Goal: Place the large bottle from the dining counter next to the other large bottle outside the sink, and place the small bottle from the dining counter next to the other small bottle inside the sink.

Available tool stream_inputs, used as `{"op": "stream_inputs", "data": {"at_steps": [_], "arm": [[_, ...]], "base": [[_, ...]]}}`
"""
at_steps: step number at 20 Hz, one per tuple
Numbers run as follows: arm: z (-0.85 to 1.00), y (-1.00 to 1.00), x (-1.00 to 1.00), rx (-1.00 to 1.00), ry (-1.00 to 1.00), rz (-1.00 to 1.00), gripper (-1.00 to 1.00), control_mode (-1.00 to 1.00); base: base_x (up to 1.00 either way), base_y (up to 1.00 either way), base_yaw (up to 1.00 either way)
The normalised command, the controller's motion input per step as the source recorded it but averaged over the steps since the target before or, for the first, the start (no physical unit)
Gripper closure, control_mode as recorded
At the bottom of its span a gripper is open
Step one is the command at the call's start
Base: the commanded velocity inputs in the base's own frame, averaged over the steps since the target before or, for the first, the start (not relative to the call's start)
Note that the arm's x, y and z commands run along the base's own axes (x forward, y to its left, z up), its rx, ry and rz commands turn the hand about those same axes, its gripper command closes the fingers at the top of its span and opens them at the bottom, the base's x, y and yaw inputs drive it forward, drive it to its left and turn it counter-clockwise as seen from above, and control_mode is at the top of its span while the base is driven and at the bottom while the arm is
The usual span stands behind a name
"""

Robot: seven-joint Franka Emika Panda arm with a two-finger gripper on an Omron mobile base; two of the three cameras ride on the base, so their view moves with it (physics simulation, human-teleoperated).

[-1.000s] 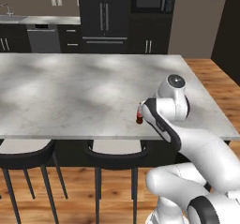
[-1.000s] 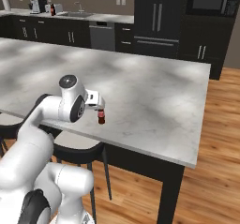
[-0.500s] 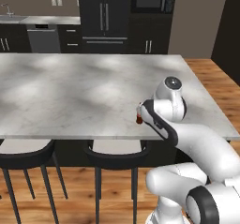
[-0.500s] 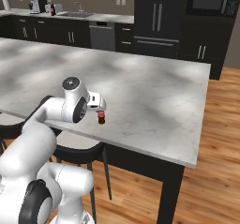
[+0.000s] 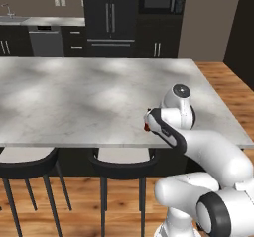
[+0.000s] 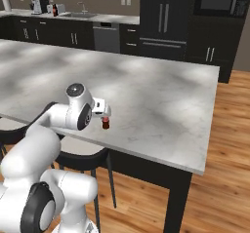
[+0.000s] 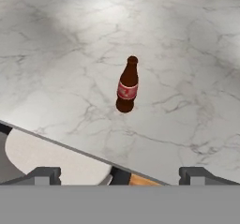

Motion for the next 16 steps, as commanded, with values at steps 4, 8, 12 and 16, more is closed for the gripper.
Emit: {"op": "stream_inputs", "data": {"at_steps": [4,8,12,16], "arm": [[-0.02,0.00,0.21,0.00,0.00,0.00,-1.00,-1.00],[-0.04,0.00,0.18,0.00,0.00,0.00,-1.00,-1.00],[-0.08,0.00,0.04,0.00,0.00,0.00,-1.00,-1.00],[-0.10,0.00,0.00,0.00,-0.02,0.00,-1.00,-1.00]], "base": [[0.00,0.00,0.00],[0.00,0.00,0.00],[0.00,0.00,0.00],[0.00,0.00,0.00]]}}
